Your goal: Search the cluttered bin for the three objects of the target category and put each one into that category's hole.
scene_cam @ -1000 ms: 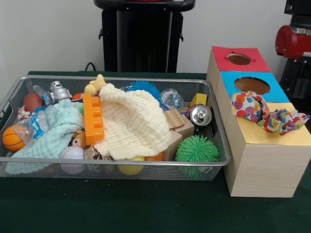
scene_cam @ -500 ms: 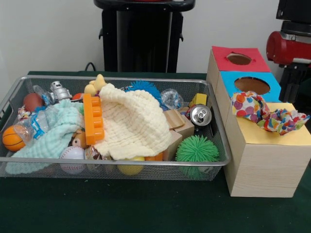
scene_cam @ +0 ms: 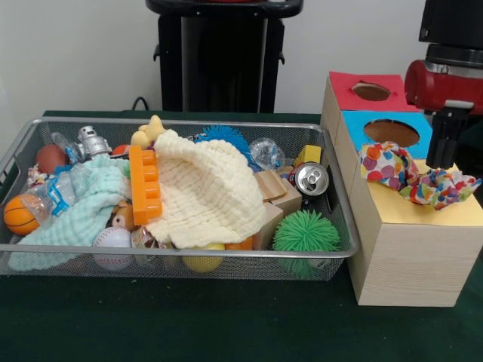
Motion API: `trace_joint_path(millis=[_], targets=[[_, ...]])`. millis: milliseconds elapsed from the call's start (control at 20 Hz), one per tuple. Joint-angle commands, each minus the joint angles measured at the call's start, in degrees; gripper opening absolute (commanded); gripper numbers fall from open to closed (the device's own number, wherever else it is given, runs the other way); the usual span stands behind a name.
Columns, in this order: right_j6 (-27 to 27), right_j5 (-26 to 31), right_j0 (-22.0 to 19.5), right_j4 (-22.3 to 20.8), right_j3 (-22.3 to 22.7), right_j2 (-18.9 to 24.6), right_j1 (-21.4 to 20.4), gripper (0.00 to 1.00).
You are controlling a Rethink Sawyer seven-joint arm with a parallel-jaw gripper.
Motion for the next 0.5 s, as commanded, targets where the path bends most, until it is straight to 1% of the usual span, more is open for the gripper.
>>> trace_joint_path(millis=[50,200,400,500], targets=[[6.3,-4.3,-1.8,-4.1,6.4,5.4,3.8,0.0],[6.6,-3.4,-1.1,-3.7,6.3,4.6,4.9,0.0],[8.3,-3.8,0.2,-3.4,7.0,3.0,6.1,0.0],[8.6,-4.3,0.3,-3.4,7.6,2.8,6.3,0.0]])
